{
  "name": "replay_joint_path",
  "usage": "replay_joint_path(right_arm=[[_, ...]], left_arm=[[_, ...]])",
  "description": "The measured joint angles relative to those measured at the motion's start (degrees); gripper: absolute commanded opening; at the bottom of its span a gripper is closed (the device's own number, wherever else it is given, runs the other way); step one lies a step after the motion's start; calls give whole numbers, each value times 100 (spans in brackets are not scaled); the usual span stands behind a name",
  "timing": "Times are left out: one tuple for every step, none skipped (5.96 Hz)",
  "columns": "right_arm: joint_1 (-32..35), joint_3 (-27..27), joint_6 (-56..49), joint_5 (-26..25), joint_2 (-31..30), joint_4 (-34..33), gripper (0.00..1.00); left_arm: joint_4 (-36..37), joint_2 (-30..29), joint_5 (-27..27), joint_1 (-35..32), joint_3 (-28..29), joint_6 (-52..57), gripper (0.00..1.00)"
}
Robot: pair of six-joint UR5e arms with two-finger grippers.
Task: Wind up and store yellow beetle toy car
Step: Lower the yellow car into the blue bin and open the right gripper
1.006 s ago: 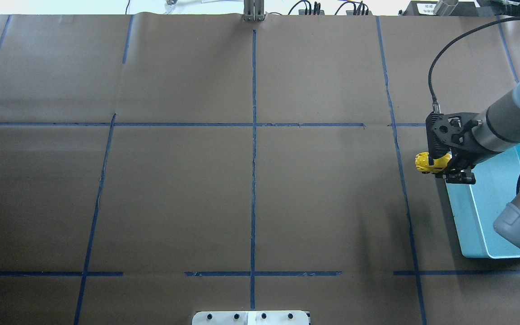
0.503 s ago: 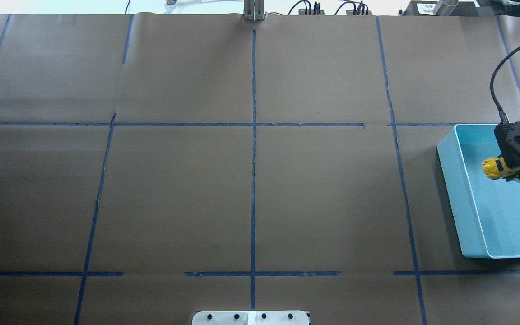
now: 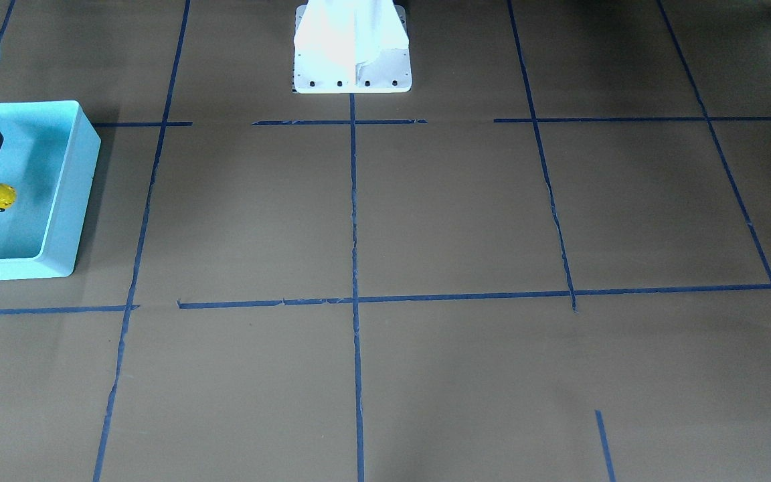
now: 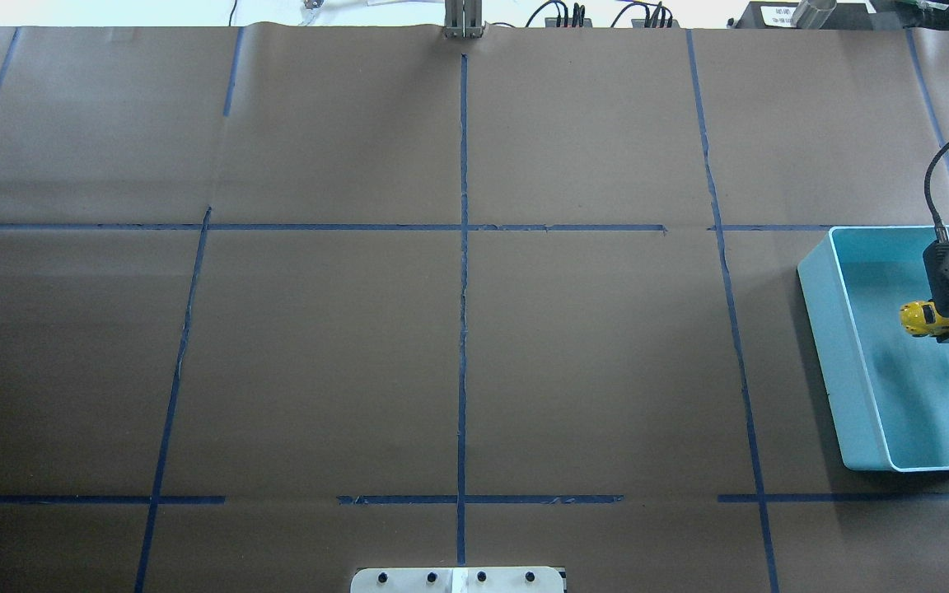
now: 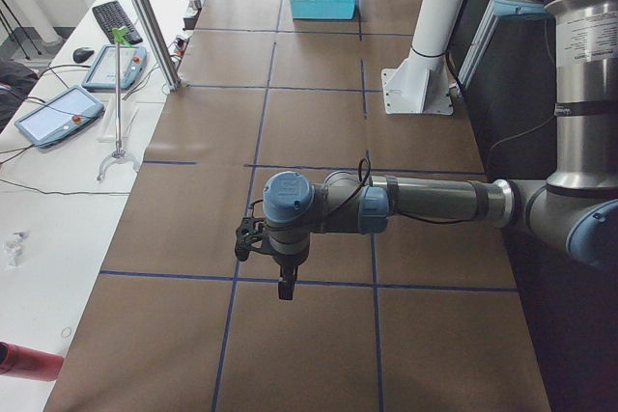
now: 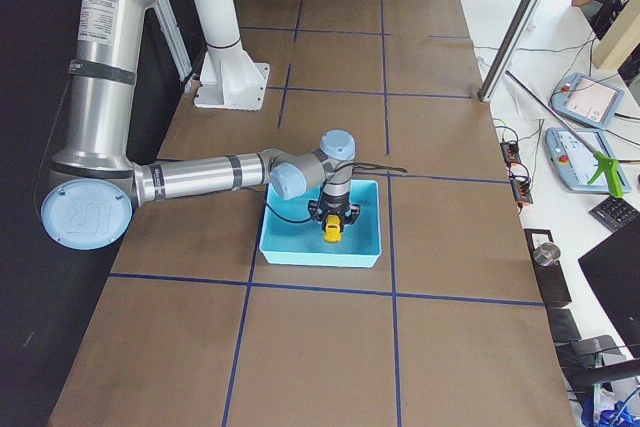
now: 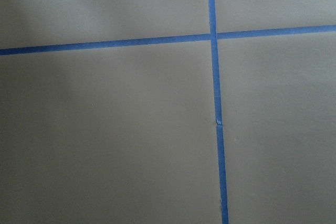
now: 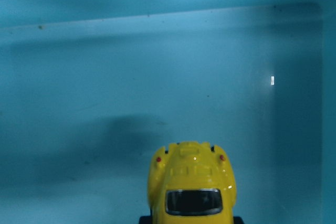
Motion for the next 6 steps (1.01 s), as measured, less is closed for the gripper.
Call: replay_joint_path(right_arm=[[-100, -358, 271, 94, -7, 607, 3], [-226, -421, 522, 219, -10, 828, 4], [-313, -364, 635, 271, -24, 889, 17], [-352, -322, 656, 281, -50, 898, 22], [-397, -307, 654, 270, -69, 898, 31], [-454, -304, 664, 255, -71, 896, 52]], left_arm=[[-3, -1, 0, 1, 0, 1, 100], [-4, -1, 0, 2, 0, 1, 100], [-5, -1, 2, 2, 0, 1, 100], [-5, -1, 6, 3, 3, 1, 100], [-7, -1, 8, 3, 4, 1, 100], [-65, -1, 8, 3, 11, -2, 100]])
